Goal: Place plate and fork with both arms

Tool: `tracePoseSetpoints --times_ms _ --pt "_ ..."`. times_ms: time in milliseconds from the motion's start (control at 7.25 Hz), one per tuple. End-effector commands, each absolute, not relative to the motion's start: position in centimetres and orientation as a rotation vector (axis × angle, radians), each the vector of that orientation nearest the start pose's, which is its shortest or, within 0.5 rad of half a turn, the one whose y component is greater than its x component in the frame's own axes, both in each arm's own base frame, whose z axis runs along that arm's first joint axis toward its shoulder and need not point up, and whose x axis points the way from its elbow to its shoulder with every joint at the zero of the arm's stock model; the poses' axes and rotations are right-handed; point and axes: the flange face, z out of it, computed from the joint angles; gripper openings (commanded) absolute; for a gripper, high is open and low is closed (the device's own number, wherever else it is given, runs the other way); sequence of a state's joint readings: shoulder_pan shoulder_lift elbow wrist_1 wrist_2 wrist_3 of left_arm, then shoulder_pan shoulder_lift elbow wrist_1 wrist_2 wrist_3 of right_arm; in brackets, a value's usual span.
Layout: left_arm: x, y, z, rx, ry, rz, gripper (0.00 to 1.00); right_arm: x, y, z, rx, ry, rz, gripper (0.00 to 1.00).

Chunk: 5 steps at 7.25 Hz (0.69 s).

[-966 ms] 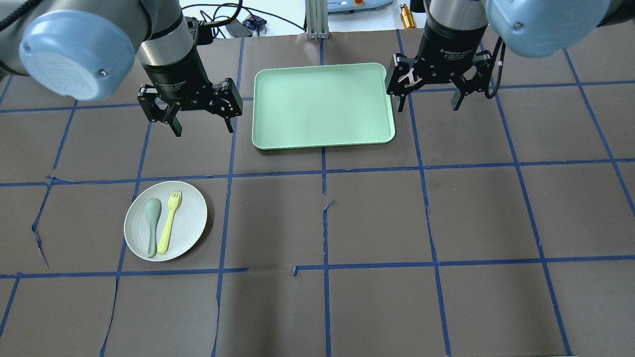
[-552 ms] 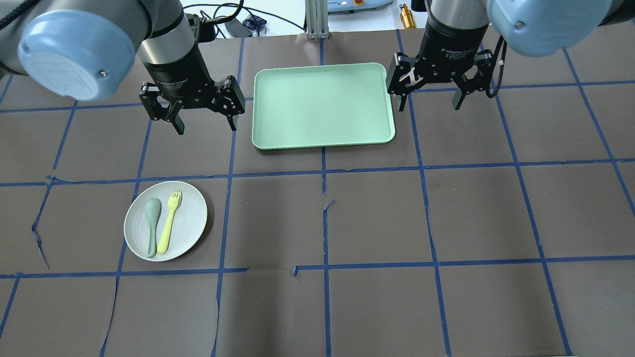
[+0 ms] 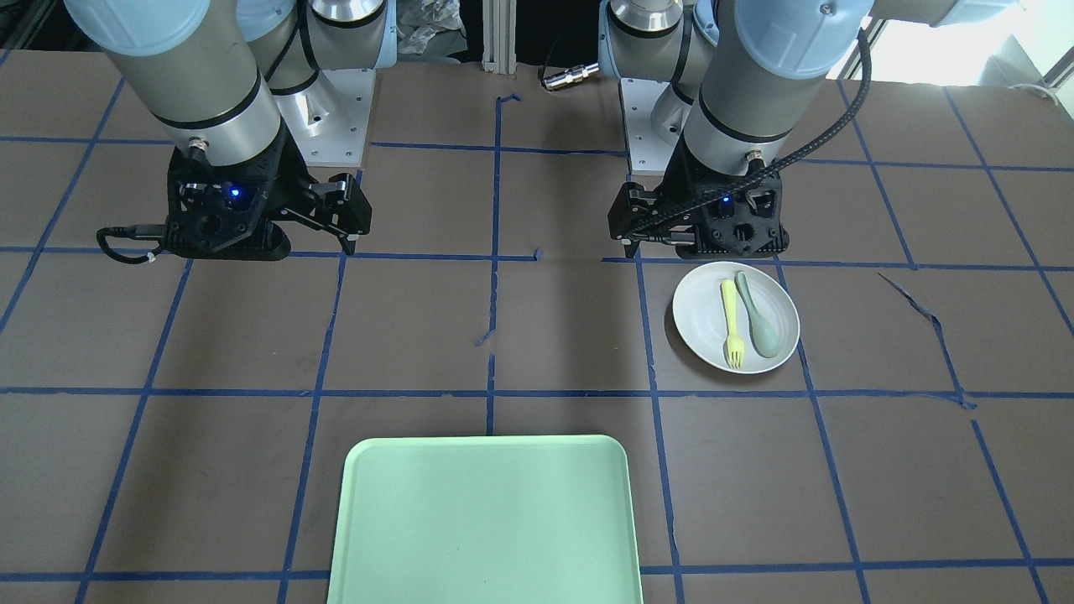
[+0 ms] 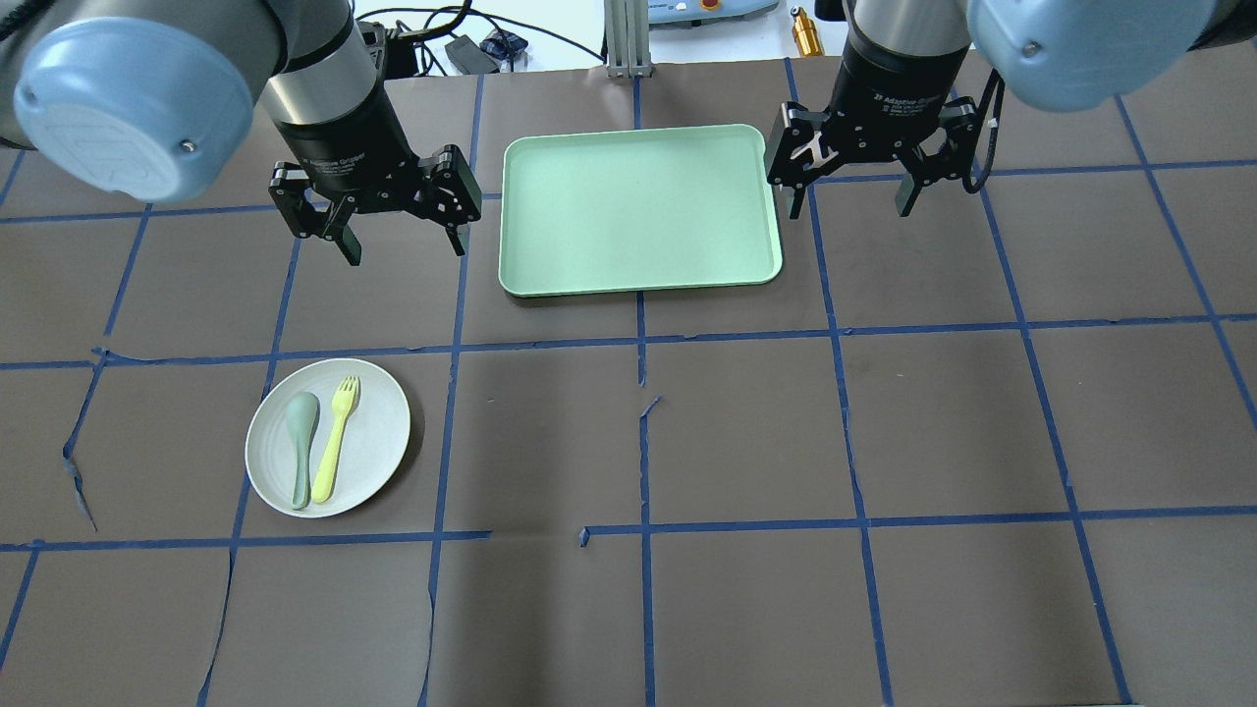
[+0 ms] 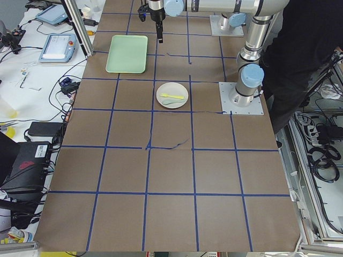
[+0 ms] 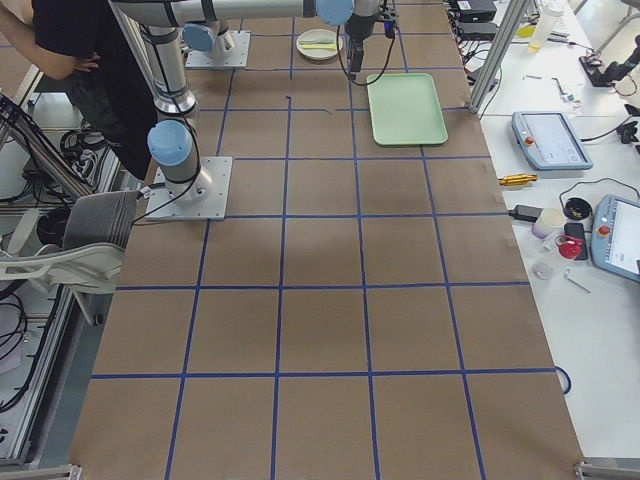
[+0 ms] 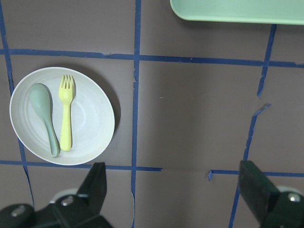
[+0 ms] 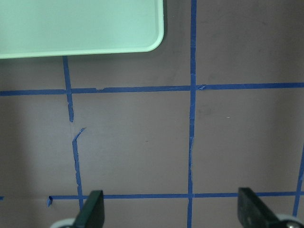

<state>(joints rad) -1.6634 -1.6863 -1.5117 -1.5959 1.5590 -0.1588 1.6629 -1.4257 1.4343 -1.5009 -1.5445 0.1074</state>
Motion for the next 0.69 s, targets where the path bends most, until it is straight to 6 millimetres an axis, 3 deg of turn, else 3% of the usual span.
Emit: tracePoseSetpoints --times_ms 0,414,552 --pt "-18.3 -51.7 45.6 -0.112 3.141 0.127 1.0 18.6 -53.0 47.1 0.023 3.119 0.131 1.0" --pt "-17.3 -51.9 45.1 -0.115 3.128 0.139 1.0 18.5 -53.1 47.0 0.023 3.121 0.133 1.0" --pt "-14.8 -52.4 44.0 -0.187 3.126 0.173 1.0 18.5 -53.1 47.0 0.023 3.122 0.133 1.0"
